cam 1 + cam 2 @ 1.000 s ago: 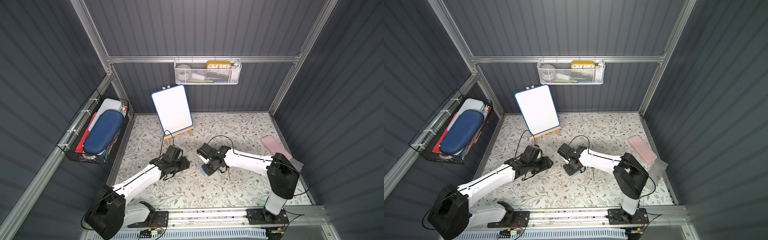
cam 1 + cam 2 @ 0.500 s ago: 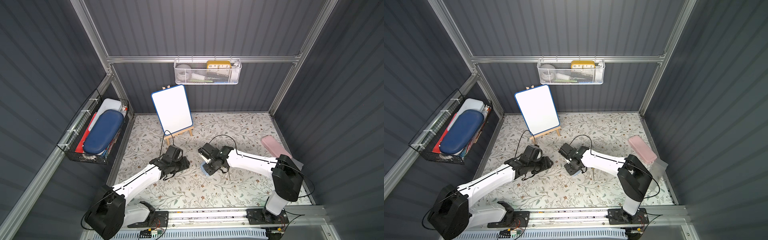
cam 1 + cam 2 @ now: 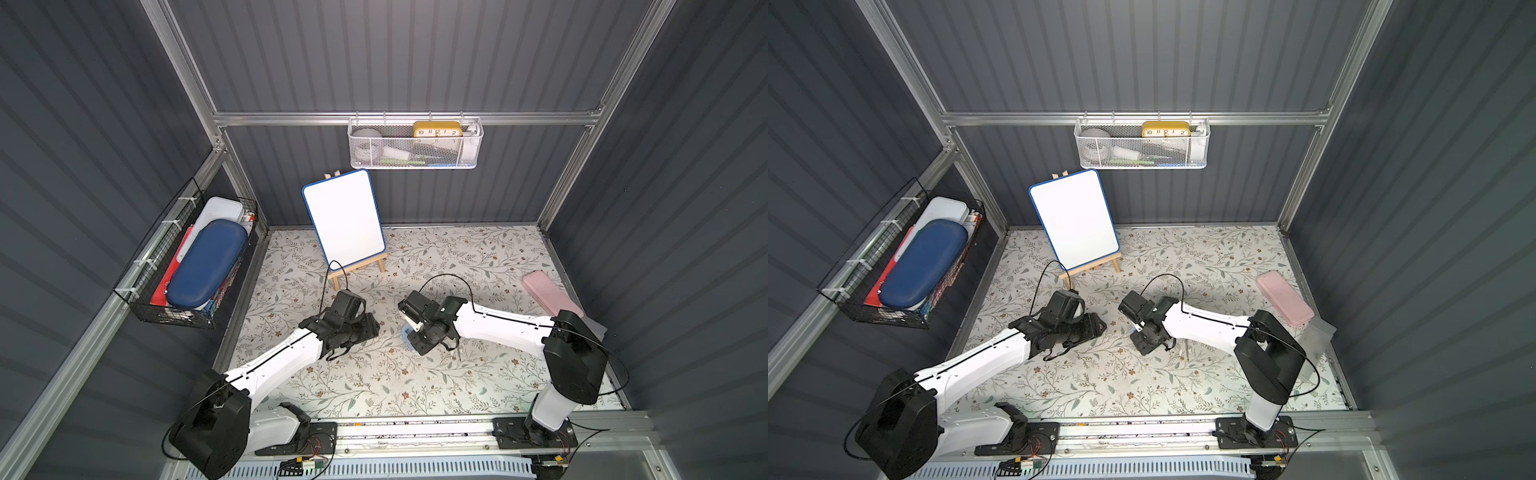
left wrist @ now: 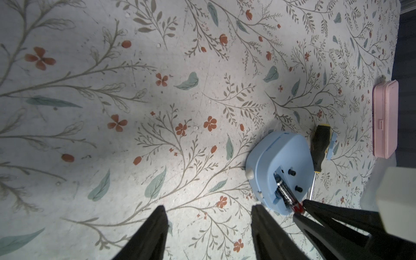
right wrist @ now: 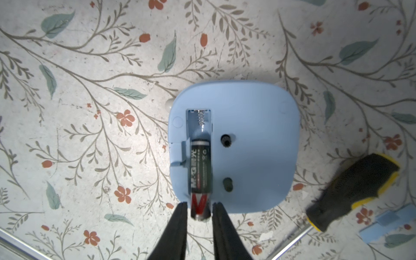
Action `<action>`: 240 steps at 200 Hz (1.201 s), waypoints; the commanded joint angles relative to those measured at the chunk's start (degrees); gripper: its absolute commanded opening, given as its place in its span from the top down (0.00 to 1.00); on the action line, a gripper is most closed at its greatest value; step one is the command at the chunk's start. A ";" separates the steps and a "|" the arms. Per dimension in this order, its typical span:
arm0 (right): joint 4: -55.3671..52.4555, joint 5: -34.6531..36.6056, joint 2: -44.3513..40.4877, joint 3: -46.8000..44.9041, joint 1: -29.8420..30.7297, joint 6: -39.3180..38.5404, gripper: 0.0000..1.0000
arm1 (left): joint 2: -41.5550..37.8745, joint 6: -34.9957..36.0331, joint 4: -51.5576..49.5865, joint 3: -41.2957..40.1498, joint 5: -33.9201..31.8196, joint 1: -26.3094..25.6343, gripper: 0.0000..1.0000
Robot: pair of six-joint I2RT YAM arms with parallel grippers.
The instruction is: Remove the battery from the alarm
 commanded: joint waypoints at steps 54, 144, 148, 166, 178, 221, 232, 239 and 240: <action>-0.43 1.28 2.16 0.74 0.42 0.23 0.68 | -0.81 1.21 -0.11 0.46 -0.11 0.25 0.37; -0.41 1.26 4.79 3.27 0.42 -0.92 0.68 | -0.99 1.76 -0.48 0.64 -0.37 0.25 0.37; -0.45 1.13 4.83 3.20 0.42 -0.92 0.68 | -0.95 1.78 -0.61 0.64 -0.37 0.25 0.37; -0.72 0.70 4.78 3.20 0.33 -0.66 0.70 | -0.86 1.96 -0.59 0.67 -0.37 0.25 0.37; -0.45 0.61 4.43 2.56 0.33 -0.58 0.70 | -0.90 2.10 -0.71 0.92 -0.37 0.25 0.37; -1.23 -0.89 5.07 2.31 0.07 -0.70 0.77 | -0.48 2.46 -0.54 1.24 -0.29 0.26 0.37; -1.53 -1.15 5.06 2.41 0.02 -0.66 0.79 | -0.62 2.55 -0.61 1.22 -0.28 0.26 0.37; -1.54 -1.12 4.99 2.32 0.07 -0.75 0.80 | -0.77 2.55 -0.64 1.15 -0.36 0.25 0.38; -1.54 -1.05 4.97 2.37 0.07 -0.75 0.80 | -0.79 2.55 -0.64 1.17 -0.36 0.25 0.38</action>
